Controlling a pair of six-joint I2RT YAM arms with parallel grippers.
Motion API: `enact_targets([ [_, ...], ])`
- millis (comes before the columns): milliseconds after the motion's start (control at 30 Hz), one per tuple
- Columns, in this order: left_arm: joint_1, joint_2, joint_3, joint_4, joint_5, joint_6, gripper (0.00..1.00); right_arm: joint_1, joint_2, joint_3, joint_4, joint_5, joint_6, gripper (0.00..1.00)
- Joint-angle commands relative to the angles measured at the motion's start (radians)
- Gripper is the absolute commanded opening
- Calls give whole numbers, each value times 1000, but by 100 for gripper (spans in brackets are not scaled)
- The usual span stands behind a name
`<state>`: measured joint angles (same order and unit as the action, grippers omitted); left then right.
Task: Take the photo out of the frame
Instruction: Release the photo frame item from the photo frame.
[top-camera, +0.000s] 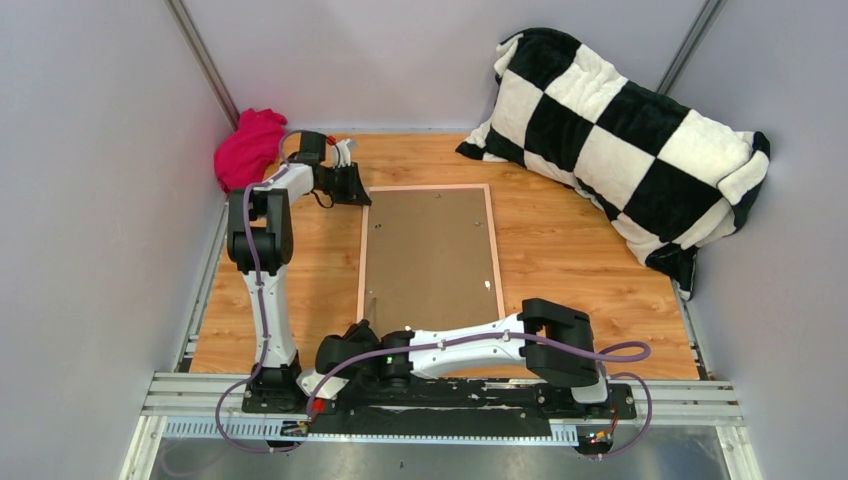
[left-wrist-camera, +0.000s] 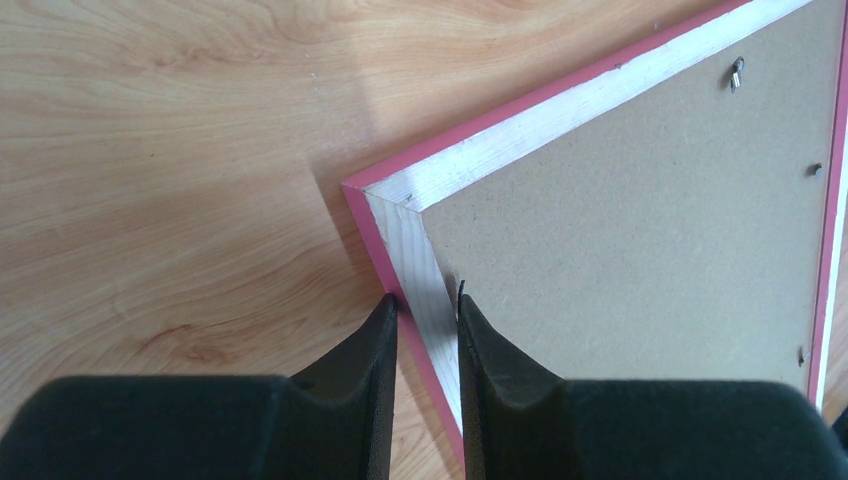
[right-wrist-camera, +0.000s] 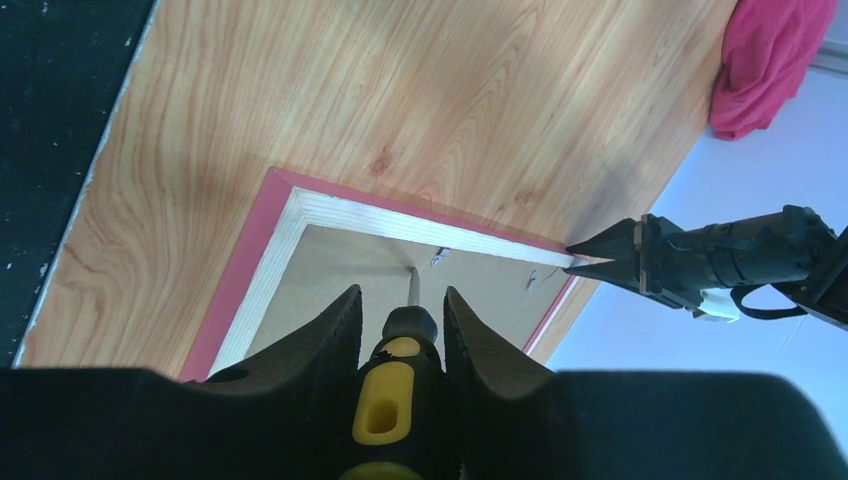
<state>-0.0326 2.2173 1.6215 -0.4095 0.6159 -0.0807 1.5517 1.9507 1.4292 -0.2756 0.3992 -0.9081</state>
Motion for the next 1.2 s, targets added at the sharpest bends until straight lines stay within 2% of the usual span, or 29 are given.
enact_targets([
  [0, -9, 66, -11, -74, 5, 39, 0, 13, 13, -25, -17, -52, -7, 0],
  [433, -8, 78, 10, -97, 2, 51, 0, 13, 34, 47, -77, -82, -76, 0],
  [567, -16, 94, 51, -136, -99, 36, 0, 10, 32, 75, -102, -75, -100, 0],
  [867, -23, 131, 114, -158, -124, -20, 0, -19, 66, 210, -216, -116, -123, 0],
  [1167, -78, 149, 177, -171, -258, -28, 0, -46, 94, 276, -249, -120, -124, 0],
])
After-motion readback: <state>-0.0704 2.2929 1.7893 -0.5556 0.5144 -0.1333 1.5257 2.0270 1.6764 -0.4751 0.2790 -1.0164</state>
